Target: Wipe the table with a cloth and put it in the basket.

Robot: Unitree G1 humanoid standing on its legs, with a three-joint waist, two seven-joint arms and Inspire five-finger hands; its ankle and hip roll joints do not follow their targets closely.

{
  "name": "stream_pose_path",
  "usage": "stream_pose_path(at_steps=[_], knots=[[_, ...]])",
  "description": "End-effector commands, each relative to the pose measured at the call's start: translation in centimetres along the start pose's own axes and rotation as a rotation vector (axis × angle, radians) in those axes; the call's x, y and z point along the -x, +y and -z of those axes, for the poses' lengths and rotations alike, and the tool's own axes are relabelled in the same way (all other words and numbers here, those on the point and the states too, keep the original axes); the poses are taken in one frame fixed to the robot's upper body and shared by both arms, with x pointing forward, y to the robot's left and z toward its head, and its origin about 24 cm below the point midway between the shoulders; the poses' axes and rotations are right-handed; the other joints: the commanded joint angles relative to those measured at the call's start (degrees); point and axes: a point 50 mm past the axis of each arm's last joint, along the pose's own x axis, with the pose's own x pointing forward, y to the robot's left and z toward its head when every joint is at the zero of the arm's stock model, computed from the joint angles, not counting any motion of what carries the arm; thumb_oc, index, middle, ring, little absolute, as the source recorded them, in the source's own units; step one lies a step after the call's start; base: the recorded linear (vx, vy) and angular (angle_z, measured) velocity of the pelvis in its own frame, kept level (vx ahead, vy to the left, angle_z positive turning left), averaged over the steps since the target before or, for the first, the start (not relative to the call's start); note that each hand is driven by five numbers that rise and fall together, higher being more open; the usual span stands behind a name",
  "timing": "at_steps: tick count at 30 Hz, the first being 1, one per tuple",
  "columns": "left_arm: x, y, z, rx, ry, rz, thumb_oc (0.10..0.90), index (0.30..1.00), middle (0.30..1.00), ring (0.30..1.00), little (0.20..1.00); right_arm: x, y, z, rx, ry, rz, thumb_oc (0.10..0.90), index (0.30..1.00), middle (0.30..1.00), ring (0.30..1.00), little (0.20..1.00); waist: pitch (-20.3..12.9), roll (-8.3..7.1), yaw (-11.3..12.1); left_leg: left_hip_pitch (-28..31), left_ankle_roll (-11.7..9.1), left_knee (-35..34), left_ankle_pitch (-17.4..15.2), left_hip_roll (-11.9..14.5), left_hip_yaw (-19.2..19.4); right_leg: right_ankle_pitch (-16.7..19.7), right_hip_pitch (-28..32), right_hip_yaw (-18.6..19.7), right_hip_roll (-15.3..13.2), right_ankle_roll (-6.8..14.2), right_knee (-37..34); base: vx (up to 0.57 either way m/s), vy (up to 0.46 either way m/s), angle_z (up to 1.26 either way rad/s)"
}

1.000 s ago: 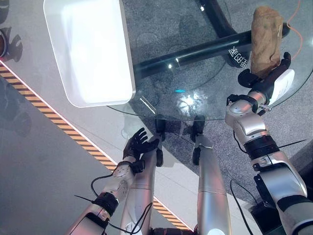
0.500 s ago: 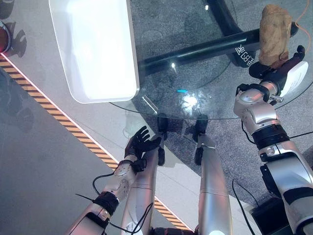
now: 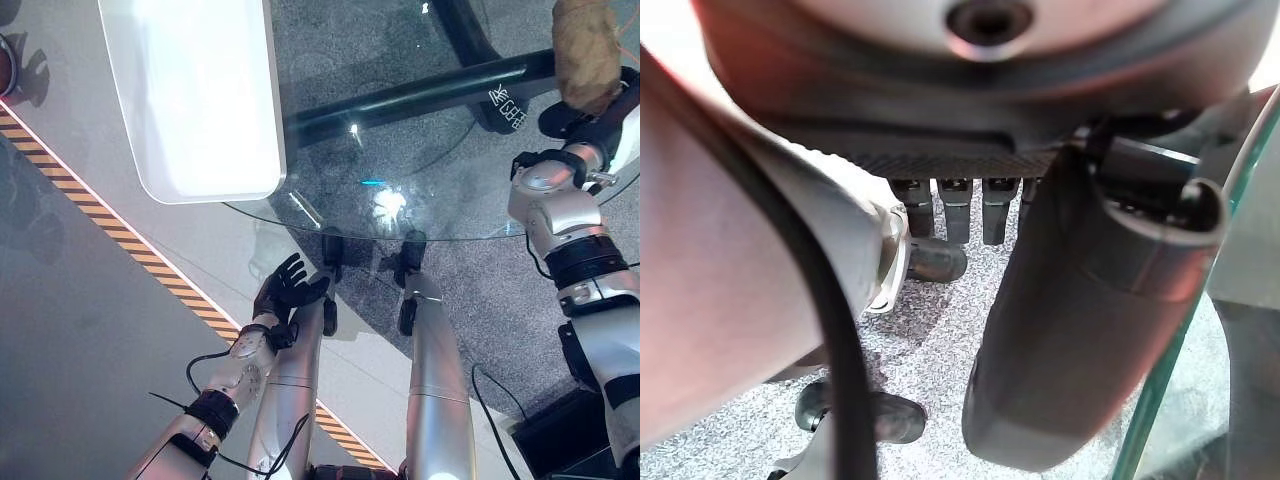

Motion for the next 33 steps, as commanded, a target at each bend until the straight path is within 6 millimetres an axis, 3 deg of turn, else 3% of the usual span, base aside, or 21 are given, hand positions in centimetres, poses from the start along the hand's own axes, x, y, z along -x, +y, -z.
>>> stream_pose_path(at_steps=[1,6,19,26,33], knots=[[2.4,0.0,3.8,0.045,0.103,0.000,0.800,0.900,0.900,0.900,0.900,0.2,0.3,-1.6,-0.026,-0.059,-0.097,0.100,0.300,0.300,0.300,0.200,-1.29,4.73,0.18,0.09,-0.03,3.21,-6.03,-3.03,-2.58,0.55,-0.14,-3.51,2.64,0.19,-1.25,0.00,0.000,0.00],[2.5,0.0,3.9,0.047,0.097,0.002,0.800,0.900,0.900,0.900,0.900,0.1,0.1,-2.0,-0.029,-0.086,-0.103,0.100,0.300,0.300,0.300,0.200,-1.29,4.71,0.21,0.25,0.07,3.04,-6.05,-2.99,-2.57,0.57,0.07,-3.57,2.63,0.31,-1.50,0.00,0.007,0.00],[3.0,0.3,4.1,0.046,0.084,-0.004,0.800,0.900,0.900,0.900,0.900,2.6,0.1,-6.2,-0.068,-0.341,-0.110,0.100,0.300,0.300,0.300,0.200,-1.29,4.19,0.32,1.63,0.59,2.39,-6.28,-3.51,-3.03,0.38,1.30,-3.44,2.79,0.86,-1.69,0.00,0.013,0.00],[2.9,0.3,3.9,0.043,0.083,0.001,0.800,0.900,0.900,0.900,0.900,5.1,1.1,-9.0,0.006,-0.530,-0.184,0.100,0.300,0.300,0.300,0.200,-1.29,4.02,0.86,1.84,0.97,2.00,-6.24,-3.89,-3.17,0.36,1.48,-3.57,2.68,1.01,-1.80,0.00,0.024,0.01],[2.9,0.2,4.0,0.031,0.084,0.022,0.800,0.900,0.900,0.900,0.900,6.5,2.9,-9.8,0.132,-0.615,-0.290,0.100,0.300,0.300,0.300,0.200,-1.29,4.32,1.91,1.89,1.15,1.61,-5.89,-4.29,-3.40,0.49,1.70,-4.00,2.40,1.04,-2.13,0.00,0.007,0.04]])
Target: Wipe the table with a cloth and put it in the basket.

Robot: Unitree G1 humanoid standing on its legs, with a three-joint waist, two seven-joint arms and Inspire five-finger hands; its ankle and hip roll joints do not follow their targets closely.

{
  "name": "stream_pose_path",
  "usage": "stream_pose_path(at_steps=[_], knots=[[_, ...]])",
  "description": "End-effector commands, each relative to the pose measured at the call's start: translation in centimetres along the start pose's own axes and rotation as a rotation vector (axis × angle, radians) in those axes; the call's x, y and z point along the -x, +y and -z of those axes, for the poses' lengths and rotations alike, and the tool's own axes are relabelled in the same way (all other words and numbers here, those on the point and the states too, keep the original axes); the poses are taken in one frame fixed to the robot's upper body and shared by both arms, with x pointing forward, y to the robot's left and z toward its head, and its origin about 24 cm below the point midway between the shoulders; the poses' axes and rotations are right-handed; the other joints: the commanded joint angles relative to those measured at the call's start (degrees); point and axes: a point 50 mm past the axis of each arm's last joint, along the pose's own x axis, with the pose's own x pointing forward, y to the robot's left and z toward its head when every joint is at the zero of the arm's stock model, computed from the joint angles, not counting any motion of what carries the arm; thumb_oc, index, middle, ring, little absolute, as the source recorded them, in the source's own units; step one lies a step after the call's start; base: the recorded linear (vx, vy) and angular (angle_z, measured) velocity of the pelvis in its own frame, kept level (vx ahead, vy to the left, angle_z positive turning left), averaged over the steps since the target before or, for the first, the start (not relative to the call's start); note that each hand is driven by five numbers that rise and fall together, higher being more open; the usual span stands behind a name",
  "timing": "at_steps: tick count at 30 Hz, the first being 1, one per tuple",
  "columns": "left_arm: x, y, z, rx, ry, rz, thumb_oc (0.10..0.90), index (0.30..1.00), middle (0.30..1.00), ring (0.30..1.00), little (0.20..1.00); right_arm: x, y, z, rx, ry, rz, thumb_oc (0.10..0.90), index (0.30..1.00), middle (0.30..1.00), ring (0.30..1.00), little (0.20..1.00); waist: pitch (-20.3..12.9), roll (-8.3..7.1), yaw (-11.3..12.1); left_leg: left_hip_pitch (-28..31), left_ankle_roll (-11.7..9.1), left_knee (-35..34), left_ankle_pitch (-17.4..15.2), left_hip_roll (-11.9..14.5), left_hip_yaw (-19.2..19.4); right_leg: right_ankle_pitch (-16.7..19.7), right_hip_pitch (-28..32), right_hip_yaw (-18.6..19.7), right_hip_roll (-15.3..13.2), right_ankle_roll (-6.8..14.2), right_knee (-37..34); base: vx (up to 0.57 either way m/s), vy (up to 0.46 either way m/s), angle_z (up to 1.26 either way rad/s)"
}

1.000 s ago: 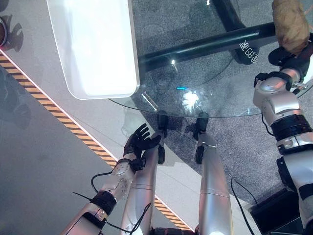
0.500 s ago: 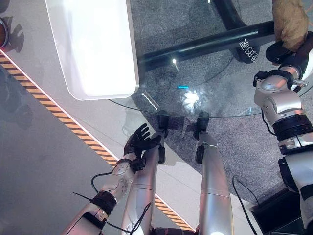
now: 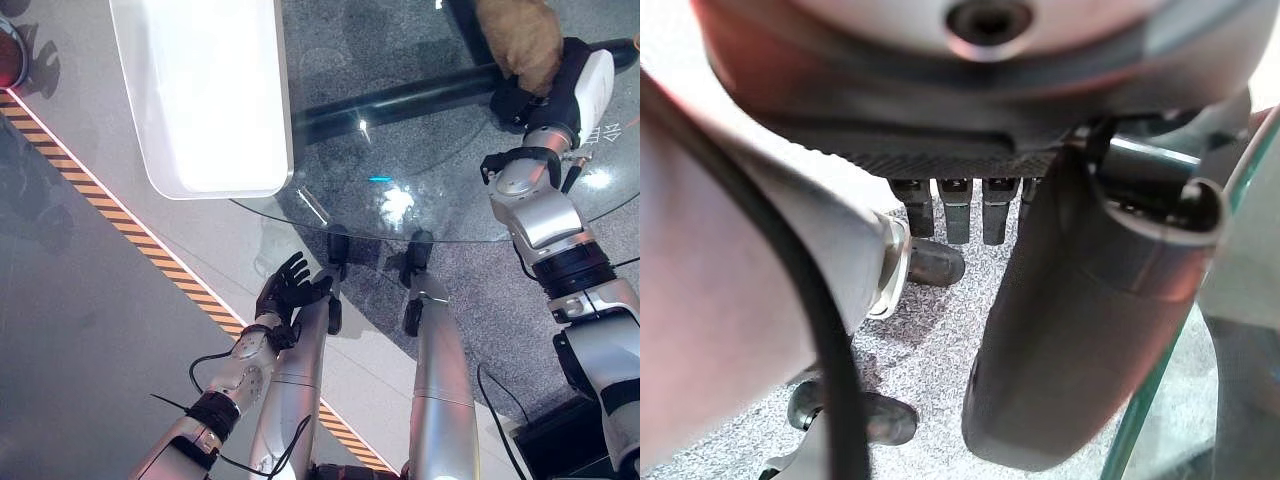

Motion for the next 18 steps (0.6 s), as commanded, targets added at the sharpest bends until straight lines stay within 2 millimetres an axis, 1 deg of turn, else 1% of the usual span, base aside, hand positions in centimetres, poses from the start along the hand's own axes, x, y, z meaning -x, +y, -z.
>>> stream_pose_path(at_steps=[1,5,7,8,9,10,11,12,14,15,16,18], knots=[[2.6,0.4,3.9,0.008,0.088,0.018,0.800,0.900,0.900,0.900,0.900,0.0,-1.3,-6.6,0.058,-0.333,-0.019,0.100,0.300,0.300,0.300,0.200,-1.31,3.62,0.78,1.78,1.22,1.56,-5.80,-4.24,-2.47,0.65,1.28,-3.42,2.33,1.08,-2.93,0.00,0.007,0.11],[2.6,0.5,3.9,0.002,0.085,0.025,0.800,0.900,0.900,0.900,0.900,0.5,-0.2,-7.0,0.113,-0.364,-0.090,0.100,0.300,0.300,0.300,0.200,-1.31,3.60,1.19,1.85,1.24,1.22,-5.56,-4.41,-2.61,0.73,1.54,-3.70,2.20,1.08,-3.35,0.00,0.000,0.09],[2.6,0.5,4.0,-0.006,0.083,0.032,0.800,0.900,0.900,0.900,0.900,1.1,0.9,-7.6,0.157,-0.406,-0.165,0.100,0.300,0.300,0.300,0.200,-1.31,3.64,1.55,1.64,1.22,1.12,-5.47,-4.63,-2.80,0.76,1.43,-3.93,2.04,1.17,-3.48,0.00,-0.007,0.06],[2.6,0.5,4.0,-0.006,0.083,0.032,0.800,0.900,0.900,0.900,0.900,1.1,0.9,-7.6,0.160,-0.407,-0.168,0.100,0.300,0.300,0.300,0.200,-1.31,3.64,1.56,1.63,1.22,1.12,-5.47,-4.64,-2.81,0.76,1.43,-3.94,2.04,1.17,-3.49,0.00,-0.013,0.07],[2.7,0.5,4.0,-0.010,0.083,0.037,0.800,0.900,0.900,0.900,0.900,1.5,1.5,-7.8,0.184,-0.433,-0.213,0.100,0.300,0.300,0.300,0.200,-1.31,3.66,1.74,1.58,1.22,0.98,-5.37,-4.76,-2.89,0.78,1.40,-4.06,1.98,1.19,-3.60,0.00,-0.009,0.08],[2.7,0.5,4.1,-0.010,0.083,0.037,0.800,0.900,0.900,0.900,0.900,1.7,1.7,-7.9,0.189,-0.439,-0.224,0.100,0.300,0.300,0.300,0.200,-1.31,3.67,1.78,1.57,1.22,0.96,-5.34,-4.79,-2.91,0.79,1.39,-4.09,1.98,1.20,-3.59,0.00,-0.020,0.07],[2.7,0.5,4.1,-0.015,0.082,0.041,0.800,0.900,0.900,0.900,0.900,2.3,2.4,-8.2,0.222,-0.470,-0.275,0.100,0.300,0.300,0.300,0.200,-1.31,3.65,1.96,1.61,1.19,0.82,-5.22,-4.88,-2.96,0.84,1.45,-4.25,1.90,1.24,-3.71,0.00,-0.014,0.04],[2.7,0.5,4.1,-0.016,0.082,0.042,0.800,0.900,0.900,0.900,0.900,2.3,2.5,-8.2,0.229,-0.475,-0.285,0.100,0.300,0.300,0.300,0.200,-1.31,3.64,1.98,1.61,1.18,0.81,-5.21,-4.88,-2.96,0.85,1.48,-4.27,1.87,1.25,-3.75,0.00,0.000,0.00],[2.7,0.5,4.1,-0.021,0.077,0.048,0.800,0.900,0.900,0.900,0.900,3.4,3.7,-8.3,0.281,-0.520,-0.367,0.100,0.300,0.300,0.300,0.200,-1.31,3.55,2.19,1.52,1.15,0.68,-5.10,-4.93,-3.01,0.91,1.50,-4.53,1.70,1.29,-4.00,0.00,0.000,0.00],[2.7,0.5,4.1,-0.021,0.077,0.048,0.800,0.900,0.900,0.900,0.900,3.4,3.7,-8.3,0.281,-0.520,-0.367,0.100,0.300,0.300,0.300,0.200,-1.31,3.56,2.18,1.52,1.15,0.67,-5.09,-4.93,-3.01,0.91,1.50,-4.54,1.69,1.29,-4.00,0.00,0.000,0.00],[2.7,0.5,4.0,-0.025,0.073,0.051,0.800,0.900,0.900,0.900,0.900,4.3,4.5,-8.2,0.307,-0.546,-0.440,0.100,0.300,0.300,0.300,0.200,-1.31,3.49,2.27,1.47,1.15,0.49,-4.93,-4.96,-2.99,0.99,1.55,-4.69,1.62,1.34,-4.30,0.00,0.000,0.00],[2.8,0.6,3.9,-0.027,0.072,0.051,0.800,0.900,0.900,0.900,0.900,5.1,5.1,-8.0,0.316,-0.556,-0.496,0.100,0.300,0.300,0.300,0.200,-1.31,3.40,2.26,1.46,1.14,0.44,-4.84,-4.98,-3.02,1.04,1.57,-4.80,1.53,1.38,-4.39,0.00,-0.008,0.02]])
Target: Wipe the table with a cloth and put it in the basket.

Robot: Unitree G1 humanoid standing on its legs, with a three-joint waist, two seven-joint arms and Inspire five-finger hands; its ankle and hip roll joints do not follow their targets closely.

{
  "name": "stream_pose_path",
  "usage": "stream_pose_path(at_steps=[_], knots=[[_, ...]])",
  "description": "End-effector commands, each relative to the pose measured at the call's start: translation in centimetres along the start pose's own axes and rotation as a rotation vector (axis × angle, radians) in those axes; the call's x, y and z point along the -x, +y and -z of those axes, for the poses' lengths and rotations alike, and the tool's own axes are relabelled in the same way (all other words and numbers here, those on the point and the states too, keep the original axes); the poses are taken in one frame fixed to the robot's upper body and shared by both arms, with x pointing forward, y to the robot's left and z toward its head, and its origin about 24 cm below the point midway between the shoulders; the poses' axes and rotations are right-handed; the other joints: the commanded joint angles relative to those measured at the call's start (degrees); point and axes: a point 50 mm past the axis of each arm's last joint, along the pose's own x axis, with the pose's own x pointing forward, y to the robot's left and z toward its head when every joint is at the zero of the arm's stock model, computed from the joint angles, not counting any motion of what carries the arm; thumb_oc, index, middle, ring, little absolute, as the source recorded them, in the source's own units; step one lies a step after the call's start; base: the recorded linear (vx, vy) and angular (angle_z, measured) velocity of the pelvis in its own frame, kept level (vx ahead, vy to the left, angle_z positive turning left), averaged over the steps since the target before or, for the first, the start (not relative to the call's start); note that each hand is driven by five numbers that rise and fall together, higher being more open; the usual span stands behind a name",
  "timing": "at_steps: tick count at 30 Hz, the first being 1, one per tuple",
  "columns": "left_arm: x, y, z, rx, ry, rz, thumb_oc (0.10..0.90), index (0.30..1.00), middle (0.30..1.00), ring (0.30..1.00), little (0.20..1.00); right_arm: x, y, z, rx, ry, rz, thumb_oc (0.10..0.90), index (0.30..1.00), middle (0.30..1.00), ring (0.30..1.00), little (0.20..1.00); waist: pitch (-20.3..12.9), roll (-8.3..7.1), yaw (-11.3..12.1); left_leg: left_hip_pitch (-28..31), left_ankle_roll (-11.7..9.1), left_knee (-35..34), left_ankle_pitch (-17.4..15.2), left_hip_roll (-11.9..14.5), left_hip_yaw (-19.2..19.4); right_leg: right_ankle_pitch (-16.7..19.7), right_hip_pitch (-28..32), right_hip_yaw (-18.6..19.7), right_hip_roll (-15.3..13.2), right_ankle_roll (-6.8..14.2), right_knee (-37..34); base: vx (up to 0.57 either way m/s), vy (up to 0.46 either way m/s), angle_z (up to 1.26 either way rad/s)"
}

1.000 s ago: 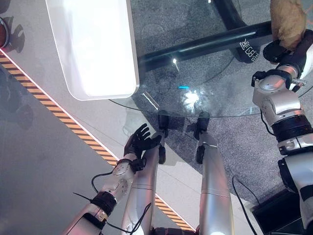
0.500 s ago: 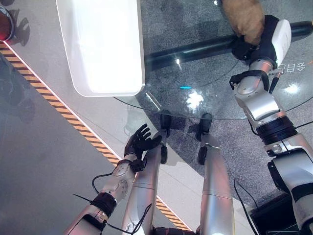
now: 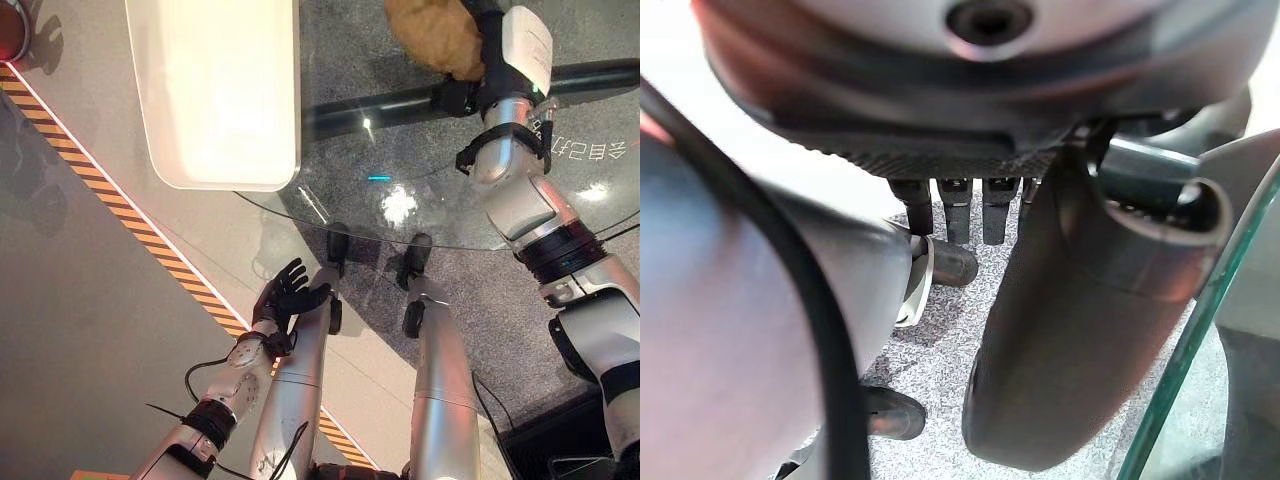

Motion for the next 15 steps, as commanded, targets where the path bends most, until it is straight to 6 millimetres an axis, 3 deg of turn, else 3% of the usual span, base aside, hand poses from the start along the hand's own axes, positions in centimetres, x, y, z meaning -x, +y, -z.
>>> stream_pose_path(at_steps=[1,10,15], knots=[[2.2,-0.1,3.2,-0.003,0.060,0.031,0.800,0.900,0.900,0.900,0.900,2.7,2.9,-5.9,0.012,-0.313,-0.220,0.100,0.300,0.300,0.300,0.200,-1.19,3.14,1.33,1.40,2.68,2.11,-5.96,-5.22,0.16,1.96,1.00,-1.84,1.49,2.64,-4.45,0.01,-0.011,0.05],[2.0,0.1,3.0,-0.001,0.052,0.020,0.800,0.900,0.900,0.900,0.900,5.5,5.3,-5.5,-0.032,-0.362,-0.390,0.100,0.300,0.300,0.300,0.200,-1.19,2.43,0.42,1.00,2.53,2.18,-5.85,-5.08,0.40,1.93,0.68,-1.76,1.61,2.79,-4.58,0.00,-0.010,0.04],[1.9,0.3,2.8,0.003,0.047,-0.001,0.800,0.900,0.900,0.900,0.900,6.8,5.8,-3.9,-0.069,-0.320,-0.414,0.100,0.300,0.300,0.300,0.200,-1.19,1.62,-0.58,0.79,2.55,2.12,-5.85,-4.60,0.78,1.97,0.41,-1.63,1.81,2.92,-4.52,0.00,0.000,0.00]])
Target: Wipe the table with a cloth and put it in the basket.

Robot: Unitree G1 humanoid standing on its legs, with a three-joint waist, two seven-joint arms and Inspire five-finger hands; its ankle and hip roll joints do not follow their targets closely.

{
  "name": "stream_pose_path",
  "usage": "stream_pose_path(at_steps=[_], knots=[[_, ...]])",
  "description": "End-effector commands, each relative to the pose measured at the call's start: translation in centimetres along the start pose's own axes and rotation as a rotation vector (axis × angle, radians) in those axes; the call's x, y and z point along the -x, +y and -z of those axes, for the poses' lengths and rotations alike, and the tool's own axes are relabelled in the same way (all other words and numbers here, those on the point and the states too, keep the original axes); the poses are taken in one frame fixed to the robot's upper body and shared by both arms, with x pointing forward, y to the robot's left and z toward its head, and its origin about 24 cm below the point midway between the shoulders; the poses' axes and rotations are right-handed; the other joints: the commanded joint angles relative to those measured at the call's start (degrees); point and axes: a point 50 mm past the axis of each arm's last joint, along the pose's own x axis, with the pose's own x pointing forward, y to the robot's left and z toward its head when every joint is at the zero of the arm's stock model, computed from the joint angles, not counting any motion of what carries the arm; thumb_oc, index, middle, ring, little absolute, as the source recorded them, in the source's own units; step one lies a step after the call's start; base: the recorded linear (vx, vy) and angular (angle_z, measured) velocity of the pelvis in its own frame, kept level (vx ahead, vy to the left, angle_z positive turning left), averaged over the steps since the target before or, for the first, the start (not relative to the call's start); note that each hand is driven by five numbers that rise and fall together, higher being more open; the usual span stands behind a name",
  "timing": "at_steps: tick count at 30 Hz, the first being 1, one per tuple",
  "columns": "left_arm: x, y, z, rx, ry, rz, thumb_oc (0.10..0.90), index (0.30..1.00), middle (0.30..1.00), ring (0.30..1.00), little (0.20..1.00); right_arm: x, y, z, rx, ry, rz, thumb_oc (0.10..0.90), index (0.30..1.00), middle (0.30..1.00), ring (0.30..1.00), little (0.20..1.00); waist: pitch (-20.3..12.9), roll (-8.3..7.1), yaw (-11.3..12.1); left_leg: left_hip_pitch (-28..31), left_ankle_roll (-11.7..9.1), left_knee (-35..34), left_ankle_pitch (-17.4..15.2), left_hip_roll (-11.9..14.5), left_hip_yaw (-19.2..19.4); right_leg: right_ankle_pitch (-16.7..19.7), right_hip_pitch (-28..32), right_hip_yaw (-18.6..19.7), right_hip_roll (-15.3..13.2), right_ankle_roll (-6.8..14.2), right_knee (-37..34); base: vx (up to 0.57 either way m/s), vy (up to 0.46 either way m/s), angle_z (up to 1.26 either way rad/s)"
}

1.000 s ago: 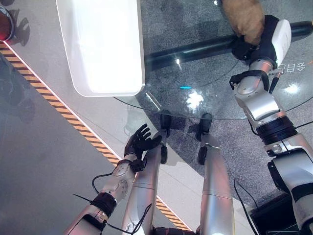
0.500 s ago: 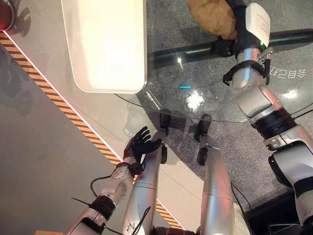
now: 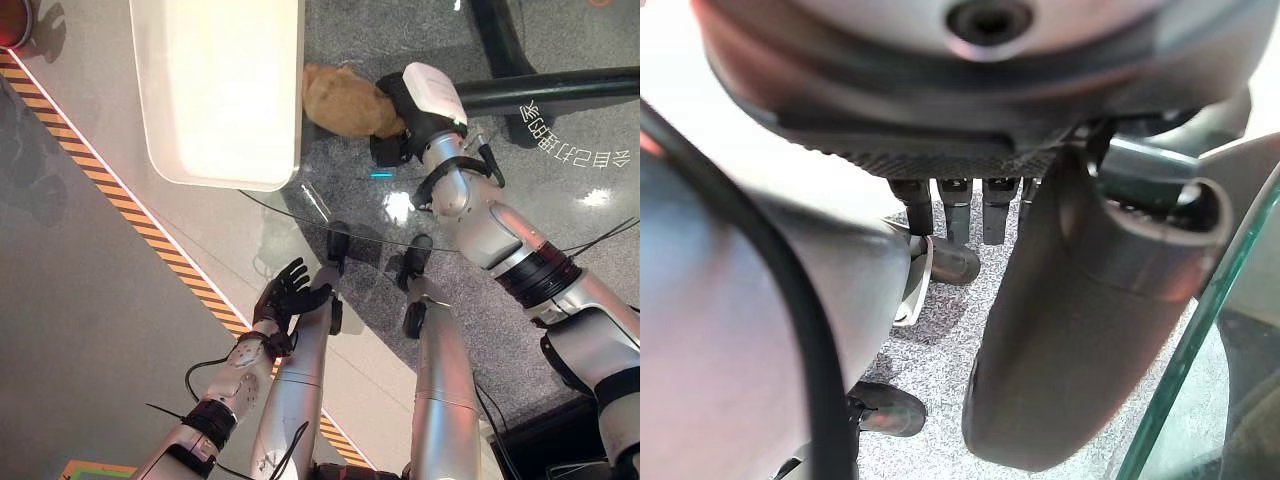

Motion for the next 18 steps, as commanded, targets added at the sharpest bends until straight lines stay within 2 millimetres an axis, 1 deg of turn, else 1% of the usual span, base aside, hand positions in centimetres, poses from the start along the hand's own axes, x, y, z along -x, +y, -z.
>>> stream_pose_path(at_steps=[1,4,8,10,16,17,18], knots=[[1.9,0.4,2.8,0.015,0.048,-0.012,0.800,0.900,0.900,0.900,0.900,2.0,2.1,-1.9,-0.051,-0.126,-0.091,0.100,0.300,0.300,0.300,0.200,-1.15,1.48,-1.02,0.62,3.07,3.13,-6.22,-4.44,1.76,2.66,0.20,-0.41,1.97,3.57,-4.47,0.00,0.000,0.00],[1.8,0.6,2.7,0.016,0.045,-0.027,0.800,0.900,0.900,0.900,0.900,2.7,2.2,-0.8,-0.092,-0.104,-0.079,0.100,0.300,0.300,0.300,0.200,-1.15,0.99,-1.74,0.72,3.17,2.90,-6.27,-4.27,1.95,2.66,0.18,-0.19,2.22,3.62,-4.64,0.00,-0.021,0.01],[1.8,0.7,2.8,0.019,0.042,-0.034,0.800,0.900,0.900,0.900,0.900,3.1,2.3,-0.4,-0.100,-0.095,-0.074,0.100,0.300,0.300,0.300,0.200,-1.15,0.88,-2.10,0.70,3.18,2.96,-6.34,-4.10,2.09,2.66,0.03,-0.07,2.26,3.67,-4.44,0.00,0.000,0.00],[1.8,0.9,2.6,0.020,0.042,-0.041,0.800,0.900,0.900,0.900,0.900,3.5,2.3,0.2,-0.117,-0.082,-0.053,0.100,0.300,0.300,0.300,0.200,-1.15,0.83,-2.49,0.62,3.23,3.08,-6.38,-3.95,2.28,2.69,-0.13,0.01,2.20,3.68,-4.34,0.00,-0.017,-0.01],[1.8,1.1,2.8,0.018,0.050,-0.052,0.800,0.900,0.900,0.900,0.900,3.6,1.5,1.7,-0.136,-0.026,0.064,0.100,0.300,0.300,0.300,0.200,-1.15,0.99,-3.03,0.44,3.34,3.75,-6.79,-3.66,2.50,2.50,-0.66,0.18,2.06,3.60,-3.36,0.01,-0.014,0.00],[2.2,1.3,3.5,0.018,0.074,-0.058,0.800,0.900,0.900,0.900,0.900,3.9,1.7,2.5,-0.140,0.007,0.075,0.100,0.300,0.300,0.300,0.200,-1.15,1.10,-2.98,2.64,3.16,4.11,-8.55,-3.52,2.32,0.80,1.21,0.44,2.16,3.95,-2.50,0.00,0.000,0.00],[1.8,1.2,2.9,0.016,0.054,-0.056,0.800,0.900,0.900,0.900,0.900,3.5,0.8,2.5,-0.136,0.011,0.121,0.100,0.300,0.300,0.300,0.200,-1.15,1.03,-3.11,0.71,3.43,3.72,-6.84,-3.48,2.60,2.52,-0.55,0.15,2.00,3.54,-3.19,0.04,-0.021,-0.01]])
